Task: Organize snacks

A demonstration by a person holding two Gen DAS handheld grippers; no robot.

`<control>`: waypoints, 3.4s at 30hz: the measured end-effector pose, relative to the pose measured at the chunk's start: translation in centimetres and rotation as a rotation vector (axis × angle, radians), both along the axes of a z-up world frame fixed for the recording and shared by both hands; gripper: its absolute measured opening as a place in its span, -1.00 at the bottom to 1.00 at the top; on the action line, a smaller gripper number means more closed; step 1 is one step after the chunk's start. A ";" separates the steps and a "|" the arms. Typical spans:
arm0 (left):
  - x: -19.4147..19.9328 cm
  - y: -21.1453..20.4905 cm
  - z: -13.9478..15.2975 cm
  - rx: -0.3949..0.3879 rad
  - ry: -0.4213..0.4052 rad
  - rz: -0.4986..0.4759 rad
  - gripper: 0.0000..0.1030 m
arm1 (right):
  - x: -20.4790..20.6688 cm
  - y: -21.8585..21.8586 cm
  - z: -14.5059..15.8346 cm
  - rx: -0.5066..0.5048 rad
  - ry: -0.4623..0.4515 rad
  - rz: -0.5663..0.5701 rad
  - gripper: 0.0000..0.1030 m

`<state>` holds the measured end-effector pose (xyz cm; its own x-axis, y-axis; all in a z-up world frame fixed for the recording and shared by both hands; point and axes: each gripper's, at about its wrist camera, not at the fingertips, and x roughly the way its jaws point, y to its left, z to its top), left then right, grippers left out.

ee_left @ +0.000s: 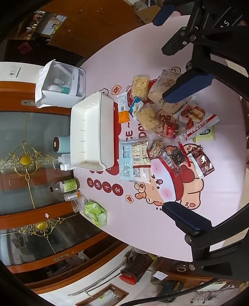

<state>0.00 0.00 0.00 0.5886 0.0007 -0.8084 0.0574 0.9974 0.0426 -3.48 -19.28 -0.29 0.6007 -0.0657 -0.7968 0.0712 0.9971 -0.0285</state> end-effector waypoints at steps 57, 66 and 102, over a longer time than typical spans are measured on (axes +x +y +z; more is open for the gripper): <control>0.6 1.3 -1.1 0.001 0.031 -0.002 0.99 | 0.4 1.2 -0.2 -0.003 -0.008 0.008 0.62; 0.8 1.6 -1.0 0.003 0.032 -0.002 0.99 | 0.5 1.3 -0.2 -0.003 -0.004 0.007 0.62; 1.5 4.7 -2.7 0.013 0.075 -0.021 0.99 | 1.0 4.2 -2.4 0.050 0.064 -0.011 0.62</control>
